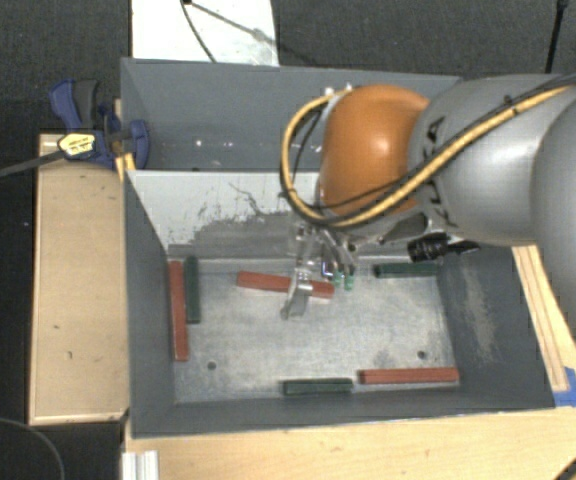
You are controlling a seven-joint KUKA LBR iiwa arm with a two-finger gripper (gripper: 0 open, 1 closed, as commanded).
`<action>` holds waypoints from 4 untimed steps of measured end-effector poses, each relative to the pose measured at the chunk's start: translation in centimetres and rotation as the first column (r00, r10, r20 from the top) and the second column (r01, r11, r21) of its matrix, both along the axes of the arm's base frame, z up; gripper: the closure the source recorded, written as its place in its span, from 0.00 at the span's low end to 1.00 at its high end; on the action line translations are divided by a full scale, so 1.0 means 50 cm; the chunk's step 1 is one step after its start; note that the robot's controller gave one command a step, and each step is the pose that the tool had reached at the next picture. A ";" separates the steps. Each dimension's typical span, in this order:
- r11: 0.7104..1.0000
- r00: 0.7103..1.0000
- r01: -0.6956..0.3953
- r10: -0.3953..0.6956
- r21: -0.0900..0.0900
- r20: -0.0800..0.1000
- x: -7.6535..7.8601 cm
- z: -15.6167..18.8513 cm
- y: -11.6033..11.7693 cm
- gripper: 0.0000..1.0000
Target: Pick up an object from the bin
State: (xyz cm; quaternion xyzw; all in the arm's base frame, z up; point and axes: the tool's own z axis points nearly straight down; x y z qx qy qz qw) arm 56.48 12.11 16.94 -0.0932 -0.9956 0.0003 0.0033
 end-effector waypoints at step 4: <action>0.999 0.999 -0.033 0.033 0.001 0.007 0.045 -0.175 -0.048 1.00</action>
Offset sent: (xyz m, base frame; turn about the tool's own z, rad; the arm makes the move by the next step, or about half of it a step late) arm -0.0002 -0.0402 -0.0994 -0.0624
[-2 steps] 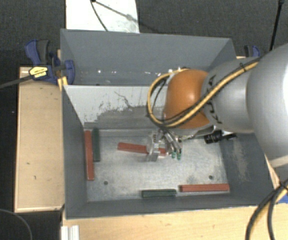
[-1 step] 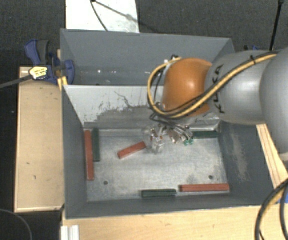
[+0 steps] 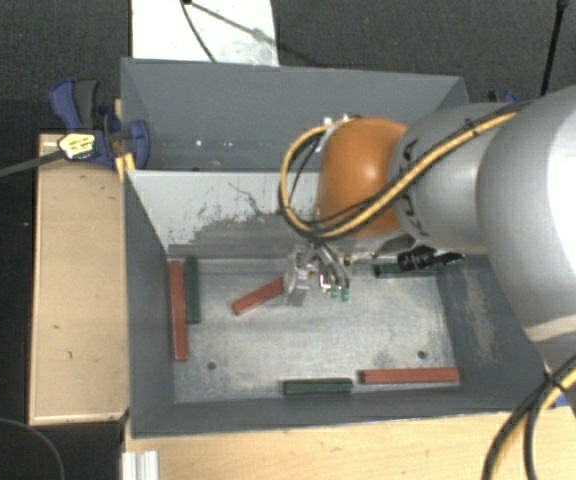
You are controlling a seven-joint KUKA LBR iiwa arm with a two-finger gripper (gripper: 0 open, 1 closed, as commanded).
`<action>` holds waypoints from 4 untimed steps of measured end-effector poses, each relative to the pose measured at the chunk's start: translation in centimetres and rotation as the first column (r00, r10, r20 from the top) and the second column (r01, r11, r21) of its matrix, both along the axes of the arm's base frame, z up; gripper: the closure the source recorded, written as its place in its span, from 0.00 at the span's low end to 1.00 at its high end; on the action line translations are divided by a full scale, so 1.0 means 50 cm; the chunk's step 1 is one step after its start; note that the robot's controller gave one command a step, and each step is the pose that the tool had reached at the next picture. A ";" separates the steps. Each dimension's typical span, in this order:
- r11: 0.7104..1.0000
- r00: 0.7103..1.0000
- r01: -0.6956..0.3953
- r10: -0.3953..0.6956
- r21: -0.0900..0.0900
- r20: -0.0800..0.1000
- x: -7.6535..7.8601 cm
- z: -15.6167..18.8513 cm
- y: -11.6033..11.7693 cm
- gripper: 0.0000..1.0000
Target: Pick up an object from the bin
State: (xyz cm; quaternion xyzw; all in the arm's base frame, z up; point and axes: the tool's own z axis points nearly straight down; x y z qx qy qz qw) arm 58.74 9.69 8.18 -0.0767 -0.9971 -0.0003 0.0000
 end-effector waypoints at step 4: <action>0.986 0.986 -0.166 0.166 0.000 0.010 -0.066 0.238 0.028 1.00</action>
Offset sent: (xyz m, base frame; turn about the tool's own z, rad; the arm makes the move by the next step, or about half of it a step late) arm 0.0000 0.0000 0.0000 0.0000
